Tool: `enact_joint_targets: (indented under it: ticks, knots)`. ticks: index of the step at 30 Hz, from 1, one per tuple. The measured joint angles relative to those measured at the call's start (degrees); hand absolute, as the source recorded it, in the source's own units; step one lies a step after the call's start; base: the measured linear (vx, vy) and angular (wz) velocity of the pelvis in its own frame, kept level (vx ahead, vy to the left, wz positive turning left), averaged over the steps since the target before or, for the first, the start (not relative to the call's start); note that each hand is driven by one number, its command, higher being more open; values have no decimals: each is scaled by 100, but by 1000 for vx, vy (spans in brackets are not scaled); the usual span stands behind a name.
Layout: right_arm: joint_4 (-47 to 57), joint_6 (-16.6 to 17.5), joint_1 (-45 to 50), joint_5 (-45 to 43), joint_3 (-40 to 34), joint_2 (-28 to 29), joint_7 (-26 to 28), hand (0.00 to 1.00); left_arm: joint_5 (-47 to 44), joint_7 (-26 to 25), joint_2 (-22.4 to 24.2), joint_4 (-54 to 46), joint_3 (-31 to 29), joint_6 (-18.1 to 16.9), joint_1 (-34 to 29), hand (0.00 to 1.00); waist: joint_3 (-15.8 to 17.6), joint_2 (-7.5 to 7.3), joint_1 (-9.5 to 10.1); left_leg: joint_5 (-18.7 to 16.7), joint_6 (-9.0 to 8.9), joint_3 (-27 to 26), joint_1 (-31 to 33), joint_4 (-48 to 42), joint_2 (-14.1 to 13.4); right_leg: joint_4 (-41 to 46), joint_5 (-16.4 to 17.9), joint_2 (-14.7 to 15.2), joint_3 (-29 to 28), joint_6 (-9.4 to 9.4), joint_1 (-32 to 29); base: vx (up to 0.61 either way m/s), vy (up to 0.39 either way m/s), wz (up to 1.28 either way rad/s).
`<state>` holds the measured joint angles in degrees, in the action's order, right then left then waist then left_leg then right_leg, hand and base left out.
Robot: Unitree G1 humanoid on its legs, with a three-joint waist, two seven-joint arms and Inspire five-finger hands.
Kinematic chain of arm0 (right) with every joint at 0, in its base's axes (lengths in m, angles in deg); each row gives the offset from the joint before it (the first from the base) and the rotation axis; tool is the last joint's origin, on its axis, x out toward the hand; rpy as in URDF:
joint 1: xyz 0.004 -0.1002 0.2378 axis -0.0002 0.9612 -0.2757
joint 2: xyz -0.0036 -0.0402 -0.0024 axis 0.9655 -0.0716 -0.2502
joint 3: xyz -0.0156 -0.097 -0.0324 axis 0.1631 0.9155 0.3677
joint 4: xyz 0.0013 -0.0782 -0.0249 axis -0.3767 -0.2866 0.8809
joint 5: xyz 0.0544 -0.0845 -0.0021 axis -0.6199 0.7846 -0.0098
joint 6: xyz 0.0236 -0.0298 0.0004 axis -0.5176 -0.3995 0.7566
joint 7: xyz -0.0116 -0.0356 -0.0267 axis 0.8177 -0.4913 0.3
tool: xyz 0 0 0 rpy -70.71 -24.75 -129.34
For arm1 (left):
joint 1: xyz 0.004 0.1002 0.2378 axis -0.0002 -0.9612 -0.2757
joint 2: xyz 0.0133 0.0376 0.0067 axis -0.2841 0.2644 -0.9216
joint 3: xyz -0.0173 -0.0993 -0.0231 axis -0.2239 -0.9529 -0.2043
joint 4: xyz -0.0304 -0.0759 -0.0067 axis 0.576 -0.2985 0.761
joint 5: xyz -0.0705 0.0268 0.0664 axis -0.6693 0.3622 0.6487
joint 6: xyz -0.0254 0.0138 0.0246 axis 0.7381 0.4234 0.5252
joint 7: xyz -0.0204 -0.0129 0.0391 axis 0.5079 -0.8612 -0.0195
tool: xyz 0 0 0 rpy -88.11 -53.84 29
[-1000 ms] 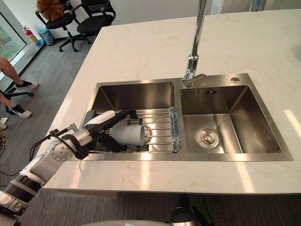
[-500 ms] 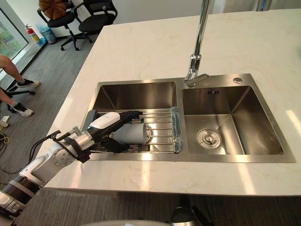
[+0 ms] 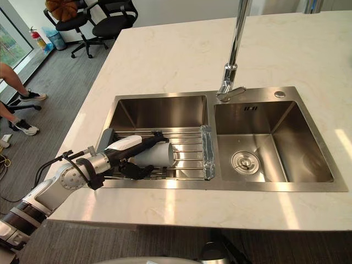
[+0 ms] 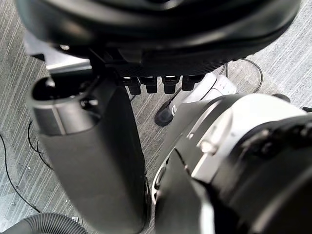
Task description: Walk over to the sink, pick up the cup, carry it to the dishwasher, place the cup inside the dishwasher, then close the dishwasher door
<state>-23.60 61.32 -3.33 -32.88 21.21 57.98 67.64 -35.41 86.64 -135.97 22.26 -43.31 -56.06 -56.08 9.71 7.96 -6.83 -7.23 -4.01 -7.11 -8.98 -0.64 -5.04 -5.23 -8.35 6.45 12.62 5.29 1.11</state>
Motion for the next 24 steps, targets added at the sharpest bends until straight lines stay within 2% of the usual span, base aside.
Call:
enact_joint_targets:
  ticks: [7, 18, 24]
  knots:
    - [-5, -60, -3, -4, -1, -26, -36, 100, -11, 479, -24, -33, 136, 278, 300, 100, -23, -3, -9, -4, 6, -28, -2, -2, 0, 0, 0, -1, -11, 0, 1, 0, 0, 0]
    - [-20, -131, 2, -67, -15, -43, -49, 100, -4, 883, -199, -21, 466, 286, 768, 100, -29, 5, -54, -20, 22, -114, -24, 6, 12, -1, -1, -4, -92, 0, -27, 0, 0, -3]
    - [-24, -154, 1, -241, -59, -43, -49, 100, -7, 909, -298, -7, 678, 305, 940, 100, -36, 21, -156, -27, 24, -135, -29, 10, 18, -1, -1, -3, -115, 0, -35, -11, -5, -1]
